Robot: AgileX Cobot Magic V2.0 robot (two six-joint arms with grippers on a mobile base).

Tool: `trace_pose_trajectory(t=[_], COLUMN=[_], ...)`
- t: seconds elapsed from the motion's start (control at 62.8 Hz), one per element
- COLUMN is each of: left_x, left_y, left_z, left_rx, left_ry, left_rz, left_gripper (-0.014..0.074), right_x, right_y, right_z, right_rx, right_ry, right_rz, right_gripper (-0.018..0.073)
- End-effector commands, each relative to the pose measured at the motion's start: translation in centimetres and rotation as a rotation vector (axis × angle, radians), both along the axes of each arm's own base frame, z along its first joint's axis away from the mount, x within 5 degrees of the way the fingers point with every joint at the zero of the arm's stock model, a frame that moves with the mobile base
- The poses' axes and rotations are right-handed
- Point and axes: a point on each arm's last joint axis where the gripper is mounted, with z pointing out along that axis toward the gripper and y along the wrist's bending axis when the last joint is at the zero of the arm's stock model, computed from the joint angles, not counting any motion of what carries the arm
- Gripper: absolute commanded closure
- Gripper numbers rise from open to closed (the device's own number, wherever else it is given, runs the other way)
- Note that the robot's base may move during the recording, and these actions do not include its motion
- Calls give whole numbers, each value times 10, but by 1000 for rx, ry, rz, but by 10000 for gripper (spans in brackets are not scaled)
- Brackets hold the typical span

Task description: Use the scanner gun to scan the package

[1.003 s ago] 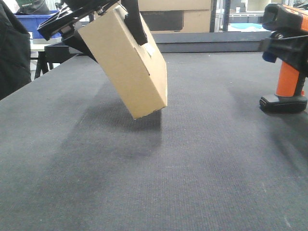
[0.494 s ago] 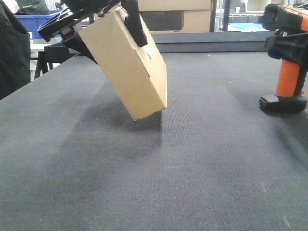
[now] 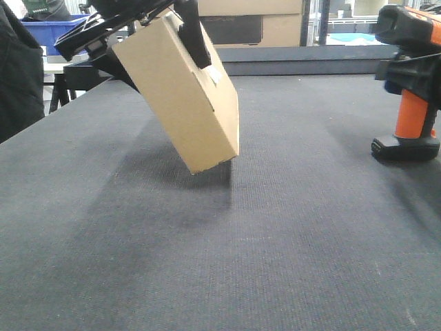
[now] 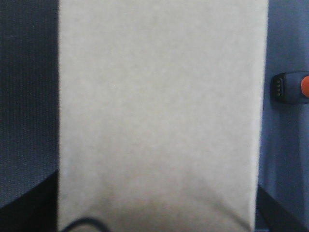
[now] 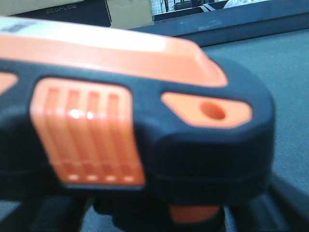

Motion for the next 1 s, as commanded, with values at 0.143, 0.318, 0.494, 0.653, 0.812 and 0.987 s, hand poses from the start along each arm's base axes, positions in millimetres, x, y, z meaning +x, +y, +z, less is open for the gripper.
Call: trace_pose_trajectory(t=[0.143,0.318,0.494,0.653,0.812,0.987], left_x=[-1,-1,-1,-2,-2,-2], left_y=[-1,-1,-3,-5,-5,-5], left_z=[7,7,7,8,8,8], left_rx=[-15,-15,-37,-62,-66,-66], left_ry=[-24,-24,-13,-1,1,1], left_rz=[4,4,7,11,12,12], left_gripper=[707,707,707,707,707,707], right_x=[2,0,-4,-7,-6,-6], right_y=[-2,-2,2,-2,-5,-5], right_z=[4,14,34,49,50,50], right_rx=[-18,-48,-304,-509,-549,-617], right_ry=[-34,-58,-50,-48,-36,-24], right_rz=[-1,1,30,-10,-42,-38], right_gripper=[601,713,713,713,713,713])
